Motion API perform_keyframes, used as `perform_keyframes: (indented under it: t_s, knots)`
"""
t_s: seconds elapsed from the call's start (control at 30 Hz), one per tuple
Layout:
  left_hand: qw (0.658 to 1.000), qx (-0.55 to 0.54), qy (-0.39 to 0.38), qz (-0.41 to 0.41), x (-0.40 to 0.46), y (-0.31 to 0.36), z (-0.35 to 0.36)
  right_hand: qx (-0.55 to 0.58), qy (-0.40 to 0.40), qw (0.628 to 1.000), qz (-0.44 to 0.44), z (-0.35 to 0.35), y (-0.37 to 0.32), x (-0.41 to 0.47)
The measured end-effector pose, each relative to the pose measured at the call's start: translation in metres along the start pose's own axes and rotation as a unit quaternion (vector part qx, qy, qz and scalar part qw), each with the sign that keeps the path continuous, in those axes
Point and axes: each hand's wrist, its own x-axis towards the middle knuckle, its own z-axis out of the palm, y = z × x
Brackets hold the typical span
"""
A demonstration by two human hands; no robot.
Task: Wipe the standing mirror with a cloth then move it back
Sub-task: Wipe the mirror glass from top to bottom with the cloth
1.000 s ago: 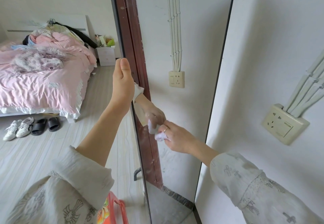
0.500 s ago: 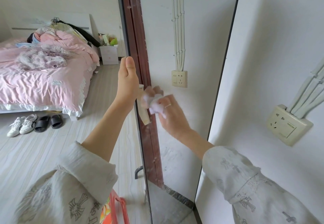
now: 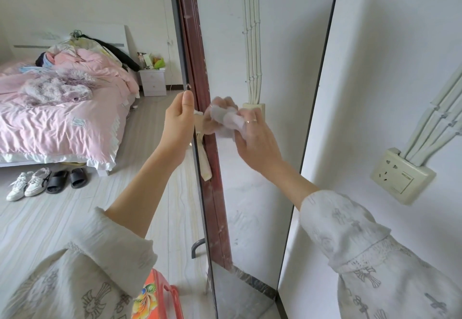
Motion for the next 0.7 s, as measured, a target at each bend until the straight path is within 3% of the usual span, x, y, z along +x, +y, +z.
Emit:
perform_keyframes:
  t_s: [0.1, 0.23, 0.3, 0.43, 0.5, 0.57, 0.7]
  knots:
    - [0.999, -0.017, -0.025, -0.023, 0.000, 0.002, -0.006, 0.018, 0.030, 0.998, -0.051, 0.004, -0.022, 0.016]
    - [0.997, -0.029, -0.051, -0.058, 0.004, 0.002, -0.016, 0.021, 0.001, 0.993, -0.117, 0.033, -0.043, -0.007]
    - [0.997, -0.011, -0.051, -0.062, 0.005, 0.004, -0.018, 0.027, -0.038, 0.988, -0.147, 0.049, -0.039, -0.031]
    - [0.997, 0.005, -0.043, -0.068, 0.006, 0.003, -0.021, -0.020, -0.194, 0.955, -0.222, 0.061, -0.014, -0.073]
    - [0.997, 0.007, -0.033, -0.064, 0.004, 0.002, -0.019, -0.041, -0.212, 0.944, -0.250, 0.057, -0.005, -0.082]
    - [0.998, 0.006, -0.027, -0.054, 0.000, 0.002, -0.015, -0.029, -0.180, 0.956, -0.232, 0.049, -0.001, -0.078]
    - [0.997, -0.017, -0.043, -0.063, -0.013, -0.005, -0.008, -0.009, -0.040, 0.987, -0.152, 0.034, -0.007, -0.043]
